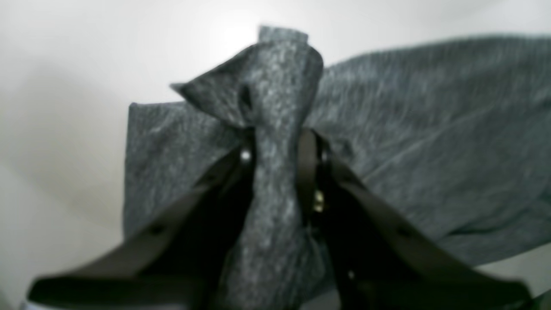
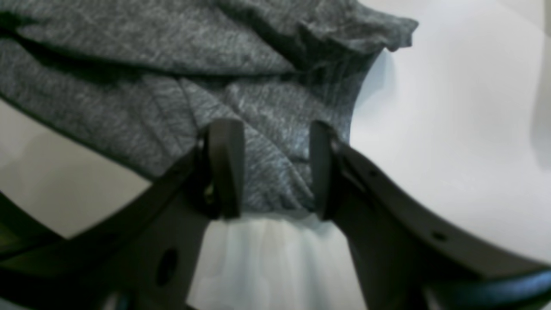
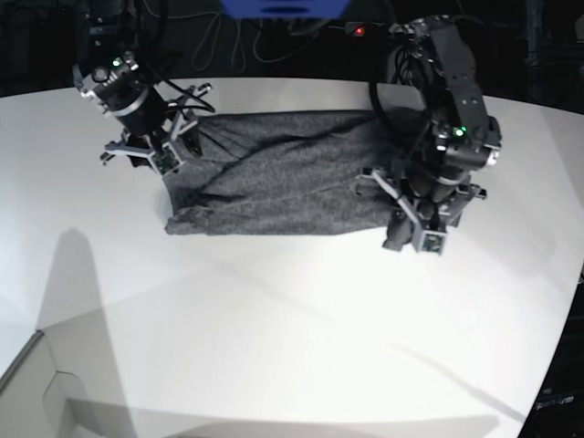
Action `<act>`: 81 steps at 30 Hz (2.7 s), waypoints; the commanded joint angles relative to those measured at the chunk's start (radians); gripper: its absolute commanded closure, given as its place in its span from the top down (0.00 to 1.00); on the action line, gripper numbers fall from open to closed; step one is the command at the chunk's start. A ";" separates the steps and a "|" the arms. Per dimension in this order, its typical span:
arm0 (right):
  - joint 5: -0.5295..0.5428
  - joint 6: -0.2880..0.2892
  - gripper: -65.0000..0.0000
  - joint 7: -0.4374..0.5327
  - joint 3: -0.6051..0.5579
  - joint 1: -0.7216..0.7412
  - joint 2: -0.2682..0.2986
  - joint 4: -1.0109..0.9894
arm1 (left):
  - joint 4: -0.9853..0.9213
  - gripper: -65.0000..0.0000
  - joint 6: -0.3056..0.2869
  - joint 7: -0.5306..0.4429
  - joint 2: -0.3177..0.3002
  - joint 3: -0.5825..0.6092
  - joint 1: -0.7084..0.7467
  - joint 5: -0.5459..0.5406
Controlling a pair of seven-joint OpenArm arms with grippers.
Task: Layout the t-shirt on the table in an organized manner, then fold the t-shirt properly
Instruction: 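Fold the shirt end with the left gripper toward the right gripper, then press the folded end flat with the left gripper and release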
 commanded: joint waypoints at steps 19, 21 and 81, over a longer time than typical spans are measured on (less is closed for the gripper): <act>0.013 -0.005 0.39 0.026 0.001 0.006 0.004 0.020 | -0.066 0.00 0.036 -0.022 0.005 0.093 -0.006 -0.020; 0.013 -0.005 0.39 0.026 0.001 0.006 0.004 0.020 | -0.066 0.03 0.036 -0.022 0.005 0.104 -0.006 -0.015; 0.014 -0.007 0.65 -0.062 0.274 0.206 -0.182 -0.046 | -0.097 0.34 0.024 -0.014 -0.245 -0.406 0.120 -0.522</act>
